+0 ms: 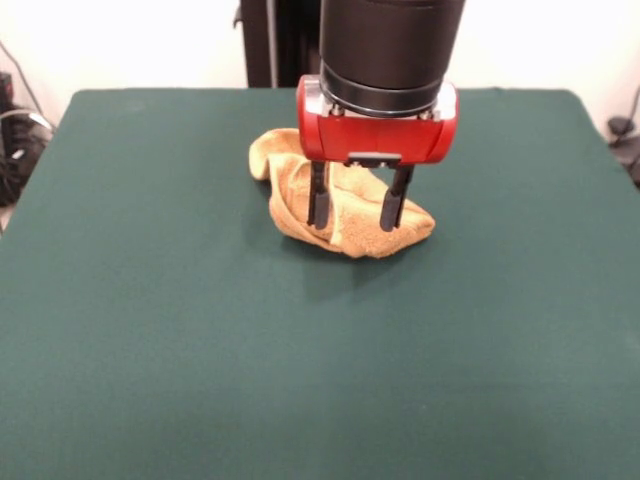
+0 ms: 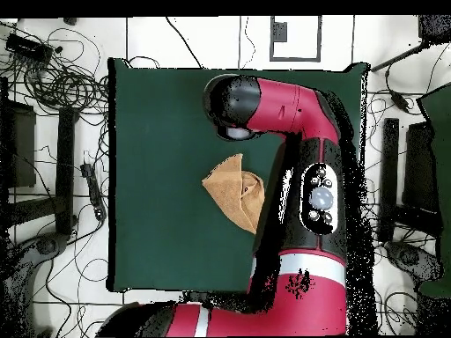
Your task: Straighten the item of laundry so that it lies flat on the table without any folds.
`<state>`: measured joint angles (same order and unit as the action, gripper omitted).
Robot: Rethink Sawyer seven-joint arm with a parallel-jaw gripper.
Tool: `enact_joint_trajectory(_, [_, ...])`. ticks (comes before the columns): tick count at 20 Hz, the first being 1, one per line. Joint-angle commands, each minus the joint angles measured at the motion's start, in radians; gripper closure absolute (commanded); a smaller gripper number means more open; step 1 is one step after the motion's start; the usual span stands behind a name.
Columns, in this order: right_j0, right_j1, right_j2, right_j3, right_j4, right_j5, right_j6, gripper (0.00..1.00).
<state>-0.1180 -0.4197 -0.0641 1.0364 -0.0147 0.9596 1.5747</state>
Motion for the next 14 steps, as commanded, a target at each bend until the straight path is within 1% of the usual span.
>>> enact_joint_trajectory(1, [-0.012,0.006,0.043,0.017,0.045,0.125,0.170,0.00])
enact_joint_trajectory(8, [-0.020,0.020,0.044,-0.038,0.049,0.174,0.172,0.00])
enact_joint_trajectory(14, [-0.021,0.019,0.045,-0.034,0.047,0.168,0.166,0.00])
